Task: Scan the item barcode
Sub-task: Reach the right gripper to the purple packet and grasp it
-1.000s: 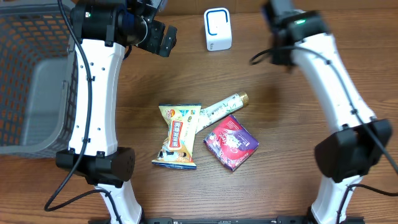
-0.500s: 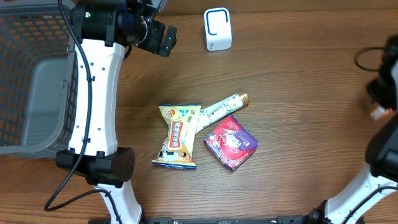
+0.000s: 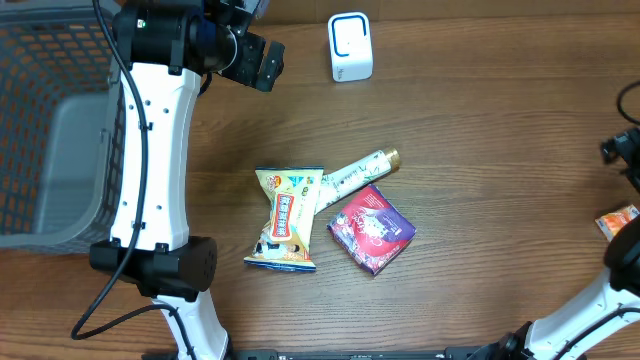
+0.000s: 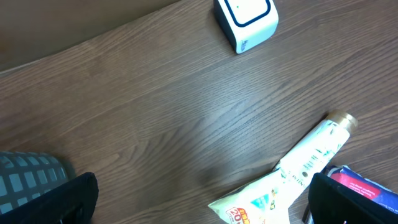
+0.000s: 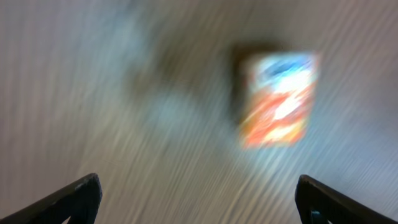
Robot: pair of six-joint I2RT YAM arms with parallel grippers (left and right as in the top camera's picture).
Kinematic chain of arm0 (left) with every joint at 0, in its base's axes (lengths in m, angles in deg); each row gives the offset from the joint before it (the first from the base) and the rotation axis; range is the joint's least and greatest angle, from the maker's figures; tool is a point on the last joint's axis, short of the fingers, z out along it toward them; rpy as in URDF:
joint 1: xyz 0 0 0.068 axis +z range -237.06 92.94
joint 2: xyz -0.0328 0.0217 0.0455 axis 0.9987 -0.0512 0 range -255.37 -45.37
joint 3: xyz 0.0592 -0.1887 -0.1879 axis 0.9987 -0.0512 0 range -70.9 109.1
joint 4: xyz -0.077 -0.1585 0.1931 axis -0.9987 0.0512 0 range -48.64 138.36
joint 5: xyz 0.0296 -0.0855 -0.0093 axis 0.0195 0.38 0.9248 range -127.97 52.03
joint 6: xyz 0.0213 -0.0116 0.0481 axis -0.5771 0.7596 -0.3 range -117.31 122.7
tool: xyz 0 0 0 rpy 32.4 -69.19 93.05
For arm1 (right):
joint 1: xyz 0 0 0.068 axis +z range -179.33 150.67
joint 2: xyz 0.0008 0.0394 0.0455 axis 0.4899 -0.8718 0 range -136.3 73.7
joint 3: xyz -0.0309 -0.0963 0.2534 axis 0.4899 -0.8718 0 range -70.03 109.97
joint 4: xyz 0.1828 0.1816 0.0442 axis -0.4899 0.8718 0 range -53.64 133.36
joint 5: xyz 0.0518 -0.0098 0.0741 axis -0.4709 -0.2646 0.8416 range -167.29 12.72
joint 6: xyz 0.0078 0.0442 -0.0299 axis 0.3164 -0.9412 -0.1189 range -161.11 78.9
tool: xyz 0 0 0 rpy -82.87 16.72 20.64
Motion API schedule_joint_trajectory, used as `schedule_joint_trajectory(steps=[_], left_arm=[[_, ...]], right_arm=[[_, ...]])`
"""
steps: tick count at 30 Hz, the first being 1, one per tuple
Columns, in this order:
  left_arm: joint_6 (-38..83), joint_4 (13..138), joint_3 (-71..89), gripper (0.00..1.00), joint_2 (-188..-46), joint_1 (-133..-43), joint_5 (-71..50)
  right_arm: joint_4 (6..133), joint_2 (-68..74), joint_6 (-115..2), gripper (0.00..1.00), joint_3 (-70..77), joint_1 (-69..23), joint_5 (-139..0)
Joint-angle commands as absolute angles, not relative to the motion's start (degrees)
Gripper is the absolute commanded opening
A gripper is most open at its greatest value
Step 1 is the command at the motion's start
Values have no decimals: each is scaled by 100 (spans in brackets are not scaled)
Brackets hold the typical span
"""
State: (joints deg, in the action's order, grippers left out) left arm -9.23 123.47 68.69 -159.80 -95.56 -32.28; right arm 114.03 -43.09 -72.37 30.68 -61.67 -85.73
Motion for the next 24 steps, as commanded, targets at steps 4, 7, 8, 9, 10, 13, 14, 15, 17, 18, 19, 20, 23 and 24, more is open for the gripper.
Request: schedule_joint_trajectory(steps=[4,7,8,9,10,13,14,15,17,18,19,20,23,24], left_arm=[[-842,12345,6904,100,-15936,-9534,-3243],[-842,12345,6904,100,-15936,-9534,-3245],[-842,12345,6904,100,-15936,-9534,-3245],[-842,12345,6904,100,-15936,-9534,-3243],[-842,12345,6904,100,-15936,-9534,-3243],[-842,12345,6904,100,-15936,-9534,-3245],[-842,12345,6904,100,-15936,-9534,-3243],[-842,12345,6904,100,-15936,-9534,-3243],[-842,12345,6904,100,-15936,-9534,-3243],[-842,12345,6904,100,-15936,-9534,-3243],[-842,12345,6904,100,-15936,-9534,-3243],[-842,12345,6904,100,-15936,-9534,-3243],[-842,12345,6904,100,-15936,-9534,-3245],[-842,12345,6904,100,-15936,-9534,-3243]], right_arm=[[12052,-3658,-7585,100,3278,-3833,-6820],[11864,-3658,-7676,100,3214,-2902,-6816],[11764,-3658,-7705,100,3214,-2617,-6814],[11665,-3658,-7773,100,3214,-2342,-6812],[11567,-3658,-7849,100,3214,-2097,-6814],[11197,-3665,-8000,100,3157,-1531,-6639],[11058,-3665,-8000,100,3109,-1426,-6447],[10900,-3667,-8024,100,3033,-1319,-6169],[10708,-3667,-8229,99,2856,-1153,-5907],[10712,-3667,-8474,97,2771,-1050,-6005],[10762,-3667,-8651,97,2701,-956,-6204],[10835,-3667,-8776,97,2650,-882,-6401],[11337,-3665,-9018,97,2618,-679,-6814],[11477,-3643,-8957,97,2618,-628,-6827]])
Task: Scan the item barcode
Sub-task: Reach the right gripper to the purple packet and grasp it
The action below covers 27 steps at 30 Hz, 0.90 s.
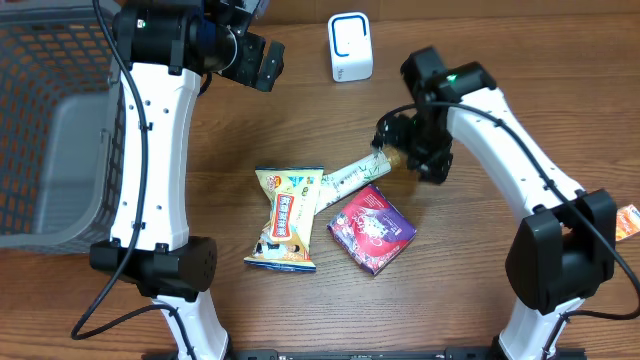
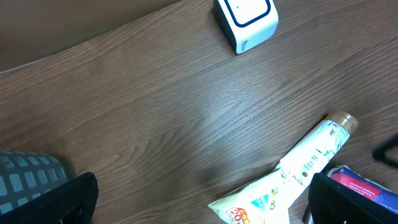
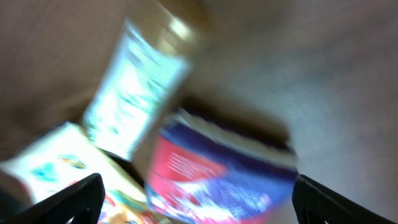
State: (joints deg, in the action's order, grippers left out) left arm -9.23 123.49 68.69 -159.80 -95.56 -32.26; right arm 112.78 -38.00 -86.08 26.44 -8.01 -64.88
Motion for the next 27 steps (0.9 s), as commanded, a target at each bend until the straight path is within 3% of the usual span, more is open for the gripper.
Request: schedule_joint_trajectory(steps=[1,8,14,19,27], left_arm=[[-842,12345,6904,100,-15936,-9534,-3243],[-842,12345,6904,100,-15936,-9534,-3243],[-842,12345,6904,100,-15936,-9534,-3245],[-842,12345,6904,100,-15936,-9534,-3245],[-842,12345,6904,100,-15936,-9534,-3243]], right_arm=[[11611,-3617,-8817,97,2618,-578,-6820],[12330,-3166,-7438,99,2565,-720,-6453],[11910,-2452,-5919,100,1874,-1448,-5913],[10290,-1503,-5388,100,43,-2071,-5225],[7788,-954,-5792,100,-2525,-2169,-4257]])
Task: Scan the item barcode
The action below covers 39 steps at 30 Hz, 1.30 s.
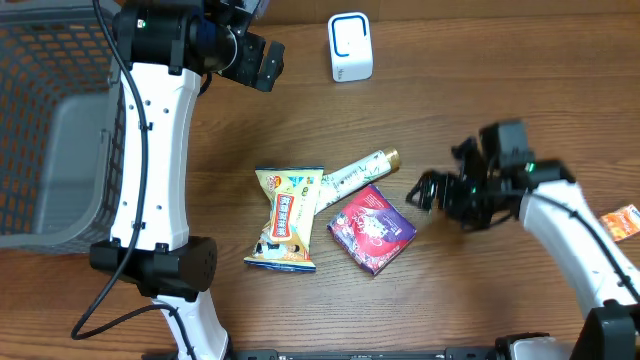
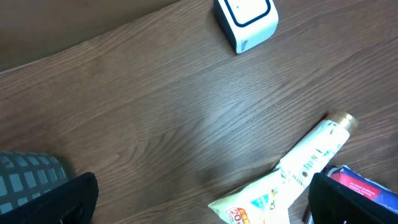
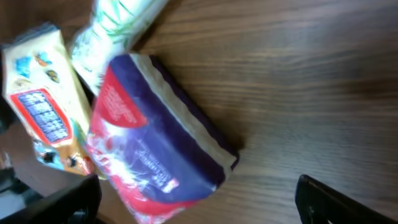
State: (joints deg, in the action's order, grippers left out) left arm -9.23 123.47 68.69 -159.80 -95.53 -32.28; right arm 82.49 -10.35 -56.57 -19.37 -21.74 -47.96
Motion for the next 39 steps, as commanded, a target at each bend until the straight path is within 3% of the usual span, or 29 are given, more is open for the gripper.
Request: schedule_joint_trajectory(steps=[1,13,24,26,27,35,36,39], left_arm=[[-842,12345,6904,100,-15936,-9534,-3243],[-842,12345,6904,100,-15936,-9534,-3243],[-842,12345,6904,100,-15936,-9534,-3243],[-842,12345,6904,100,-15936,-9534,-3243],[-842,12345,6904,100,-15936,-9542,-3243],[-842,12345,6904,100,-15936,-9542,-3243],[-842,12345,6904,100,-15936,-9545,-3243],[-842,12345,6904,100,-15936,-9545,-3243]], right_arm=[[7563,-957,-5830,100,-2702,-2169,-4163],[6146,-1164,-5921,100,-3435,-2158,-3039],[5751,-1990,-5843,100,-3516,-2150,-2963],[5650,-2089,-5810,88,-3516,-2141,-2956],[5609,-2130,-5729,76,-3516,-2137,-2956],[5436,-2159,-5454,8,-3516,-2130,-2960],[5377,-2159,-5454,4,-3516,-2130,-2960],[5185,-2157,-5454,4,-3513,-2130,-2958]])
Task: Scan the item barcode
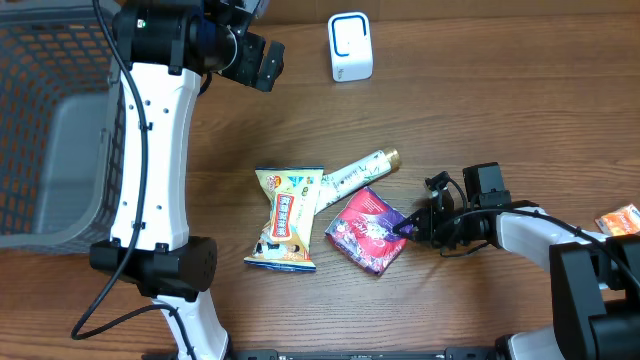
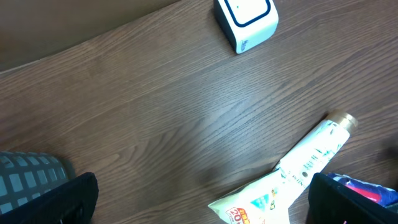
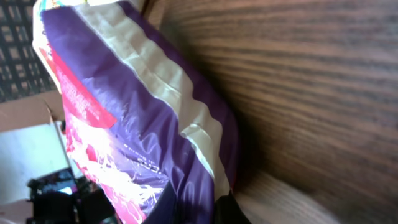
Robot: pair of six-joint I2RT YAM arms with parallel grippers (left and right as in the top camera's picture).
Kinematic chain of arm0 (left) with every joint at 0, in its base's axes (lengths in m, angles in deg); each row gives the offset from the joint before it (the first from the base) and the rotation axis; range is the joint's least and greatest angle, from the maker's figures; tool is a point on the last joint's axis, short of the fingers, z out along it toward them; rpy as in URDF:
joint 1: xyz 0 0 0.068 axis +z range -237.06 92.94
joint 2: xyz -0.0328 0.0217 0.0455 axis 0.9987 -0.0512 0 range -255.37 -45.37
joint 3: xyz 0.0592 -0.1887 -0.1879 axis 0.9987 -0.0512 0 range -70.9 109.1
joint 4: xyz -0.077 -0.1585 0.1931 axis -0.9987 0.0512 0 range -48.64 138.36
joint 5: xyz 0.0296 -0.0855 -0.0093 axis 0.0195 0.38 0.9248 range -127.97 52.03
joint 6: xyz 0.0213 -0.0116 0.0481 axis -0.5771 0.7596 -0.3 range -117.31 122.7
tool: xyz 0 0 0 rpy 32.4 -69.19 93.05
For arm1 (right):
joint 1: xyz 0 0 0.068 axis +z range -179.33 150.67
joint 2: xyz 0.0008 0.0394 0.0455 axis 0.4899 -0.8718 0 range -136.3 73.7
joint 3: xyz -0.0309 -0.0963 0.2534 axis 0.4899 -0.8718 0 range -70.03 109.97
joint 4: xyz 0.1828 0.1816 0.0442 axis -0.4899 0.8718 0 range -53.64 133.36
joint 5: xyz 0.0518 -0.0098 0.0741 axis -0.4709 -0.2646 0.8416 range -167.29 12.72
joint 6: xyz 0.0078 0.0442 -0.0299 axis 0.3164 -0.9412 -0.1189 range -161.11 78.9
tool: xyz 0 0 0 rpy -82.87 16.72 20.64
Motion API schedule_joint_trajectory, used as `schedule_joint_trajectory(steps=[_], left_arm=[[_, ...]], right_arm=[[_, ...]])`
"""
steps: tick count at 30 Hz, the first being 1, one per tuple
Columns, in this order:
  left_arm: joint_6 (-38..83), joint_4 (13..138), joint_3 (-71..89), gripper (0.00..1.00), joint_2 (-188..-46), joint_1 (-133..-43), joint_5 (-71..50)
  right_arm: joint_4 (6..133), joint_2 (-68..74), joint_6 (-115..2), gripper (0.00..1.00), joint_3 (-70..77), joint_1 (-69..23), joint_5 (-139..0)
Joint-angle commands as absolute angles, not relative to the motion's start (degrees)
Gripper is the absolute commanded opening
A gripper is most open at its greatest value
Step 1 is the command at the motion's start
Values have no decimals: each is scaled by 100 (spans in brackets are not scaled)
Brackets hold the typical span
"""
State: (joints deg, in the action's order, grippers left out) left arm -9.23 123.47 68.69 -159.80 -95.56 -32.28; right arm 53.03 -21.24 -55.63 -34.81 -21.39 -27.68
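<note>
A purple and pink snack packet [image 1: 363, 230] lies at the table's middle, its right corner raised a little. My right gripper [image 1: 408, 228] is shut on that corner; in the right wrist view the packet [image 3: 124, 106] fills the left side, with the gripper [image 3: 205, 208] pinching its edge at the bottom. The white barcode scanner [image 1: 350, 47] stands at the far edge, also seen in the left wrist view [image 2: 246, 20]. My left gripper [image 1: 258, 62] hangs open high at the back left, holding nothing [image 2: 208, 199].
A yellow snack packet [image 1: 288, 218] and a white tube with a gold cap [image 1: 356, 172] lie beside the purple packet on its left. A grey mesh basket [image 1: 50, 130] fills the left side. An orange packet [image 1: 620, 218] lies at the right edge.
My right gripper was open to the right of the purple packet; now it is low and shut on its right corner. The packet's right side has lifted slightly. The left arm has not moved.
My right arm was first at the far right edge by the orange packet. Then it was over the tube's cap, then open to the right of the purple packet. Now it is shut on that packet's corner. The left arm stayed still throughout.
</note>
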Motion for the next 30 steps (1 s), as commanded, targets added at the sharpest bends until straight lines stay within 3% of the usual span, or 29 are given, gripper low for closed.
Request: schedule_joint_trajectory(steps=[1,10,17,23,30], left_arm=[[-842,12345,6904,100,-15936,-9545,-3243],[-842,12345,6904,100,-15936,-9531,-3243],[-842,12345,6904,100,-15936,-9534,-3243],[-842,12345,6904,100,-15936,-9534,-3245],[-842,12345,6904,100,-15936,-9534,-3243]], right_arm=[[5145,-2157,-5454,4,-3513,-2130,-2958],[6273,-1302,-5281,4,-2829,-2130,-3057],[7633,18,-5283,4,-1736,-2060,-6388],[7547,536,-5456,4,-1520,-1697,-9343],[6889,517,-5384,4,-1520,-550,-12553]])
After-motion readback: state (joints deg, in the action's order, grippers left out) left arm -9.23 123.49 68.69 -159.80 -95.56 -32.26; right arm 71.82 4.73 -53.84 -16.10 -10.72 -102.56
